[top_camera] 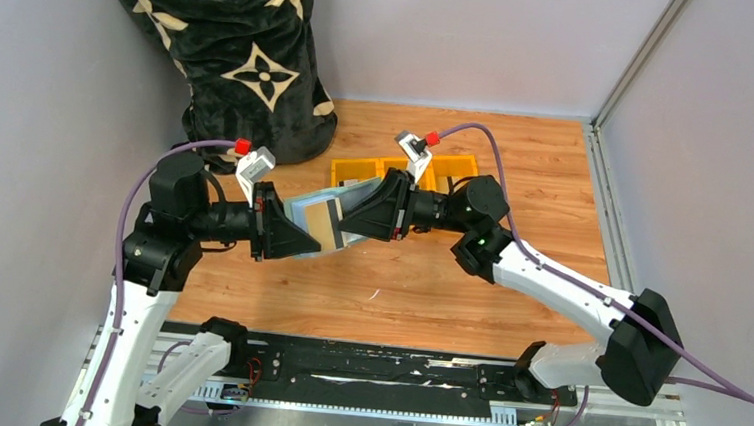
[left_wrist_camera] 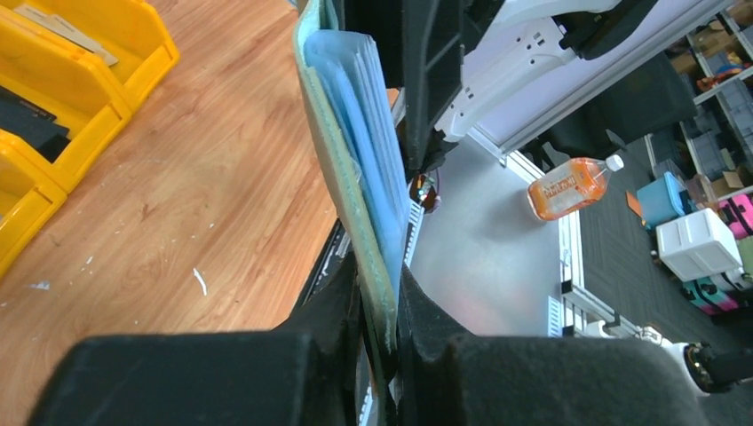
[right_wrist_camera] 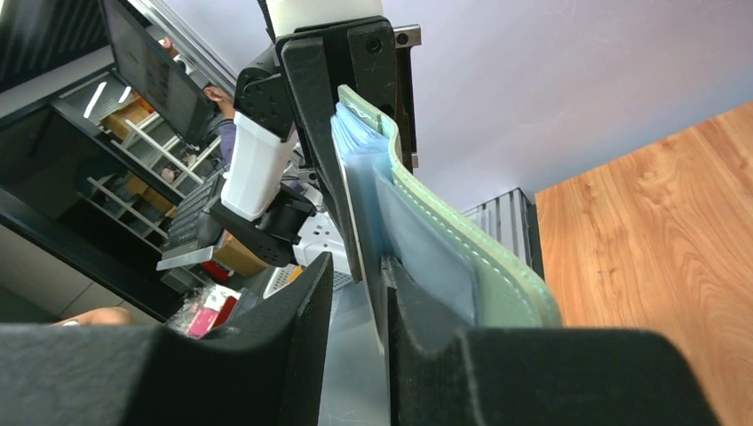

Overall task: Take the credit cards out of the card holder
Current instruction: Remove the credit card from the card holder.

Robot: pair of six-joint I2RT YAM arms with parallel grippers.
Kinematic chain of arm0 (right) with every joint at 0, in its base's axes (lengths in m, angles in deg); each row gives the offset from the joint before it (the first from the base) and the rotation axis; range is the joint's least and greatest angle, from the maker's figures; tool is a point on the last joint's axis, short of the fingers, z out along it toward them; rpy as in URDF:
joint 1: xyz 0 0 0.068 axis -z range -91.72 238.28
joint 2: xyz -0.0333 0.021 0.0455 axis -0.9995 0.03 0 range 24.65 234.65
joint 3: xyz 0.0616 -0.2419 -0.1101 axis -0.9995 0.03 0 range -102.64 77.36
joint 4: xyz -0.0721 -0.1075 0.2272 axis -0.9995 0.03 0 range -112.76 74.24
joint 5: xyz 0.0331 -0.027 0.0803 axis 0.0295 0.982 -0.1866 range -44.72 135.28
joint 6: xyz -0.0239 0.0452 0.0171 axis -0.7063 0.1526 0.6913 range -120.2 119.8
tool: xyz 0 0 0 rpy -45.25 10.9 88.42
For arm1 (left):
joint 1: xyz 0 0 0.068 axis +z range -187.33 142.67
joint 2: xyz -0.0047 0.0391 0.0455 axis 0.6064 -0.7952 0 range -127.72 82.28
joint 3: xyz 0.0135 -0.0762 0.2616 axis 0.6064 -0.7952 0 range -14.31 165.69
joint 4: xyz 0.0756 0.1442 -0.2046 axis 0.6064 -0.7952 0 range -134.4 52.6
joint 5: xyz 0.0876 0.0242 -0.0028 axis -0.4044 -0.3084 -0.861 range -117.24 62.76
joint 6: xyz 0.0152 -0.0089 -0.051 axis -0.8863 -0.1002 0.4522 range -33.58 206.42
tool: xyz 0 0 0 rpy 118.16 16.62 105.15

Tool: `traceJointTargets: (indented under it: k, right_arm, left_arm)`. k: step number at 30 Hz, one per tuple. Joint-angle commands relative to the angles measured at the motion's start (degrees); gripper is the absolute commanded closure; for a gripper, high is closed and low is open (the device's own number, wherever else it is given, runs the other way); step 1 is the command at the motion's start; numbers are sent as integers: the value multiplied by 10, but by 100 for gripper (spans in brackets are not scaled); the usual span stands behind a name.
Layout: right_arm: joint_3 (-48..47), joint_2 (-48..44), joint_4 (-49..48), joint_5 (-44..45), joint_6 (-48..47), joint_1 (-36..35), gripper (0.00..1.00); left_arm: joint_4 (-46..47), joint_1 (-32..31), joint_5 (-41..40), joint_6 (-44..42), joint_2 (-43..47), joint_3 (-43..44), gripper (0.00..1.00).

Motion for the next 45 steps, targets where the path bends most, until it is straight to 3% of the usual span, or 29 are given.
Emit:
traceJointTargets:
  k: [1, 3, 5, 7, 12, 19, 24, 29, 35, 40, 41, 43, 45]
  right_arm:
    - [10, 37, -128, -25, 74, -20, 74]
    - [13, 46, -153, -24, 93, -21, 82]
    - [17, 49, -169, -22, 102, -21, 91]
    - [22, 49, -178, -20, 106, -22, 98]
    - [33, 40, -183, -19, 109, -22, 100]
    - [53, 28, -186, -10, 109, -21, 100]
    - [64, 24, -196, 0, 119, -14, 100]
    - [76, 14, -204, 11, 121, -7, 100]
    - [80, -3, -178, 14, 105, -5, 100]
    - [80, -8, -170, 7, 98, -8, 100]
    - [79, -7, -170, 5, 98, -10, 96]
    - [73, 0, -174, 2, 98, -17, 78]
    - [63, 9, -179, -6, 97, -26, 68]
  left_arm:
    - [38, -4, 33, 22, -10, 6, 81]
    - [41, -4, 50, 31, -13, 3, 71]
    - [52, -4, 70, 48, -14, -1, 50]
    - [93, -5, 88, 88, -11, -16, 39]
    - [221, -4, 113, 182, 13, -59, 34]
    - [218, -4, 154, 171, 18, -49, 44]
    - [146, -4, 173, 113, 15, -24, 48]
    - [120, -4, 182, 92, 10, -11, 65]
    - [117, -5, 180, 91, 6, -2, 72]
    - [120, -4, 145, 104, 1, -3, 91]
    - [120, -4, 137, 106, 0, -4, 95]
    - [124, -4, 122, 108, 2, -7, 100]
    - [139, -4, 103, 121, 5, -13, 100]
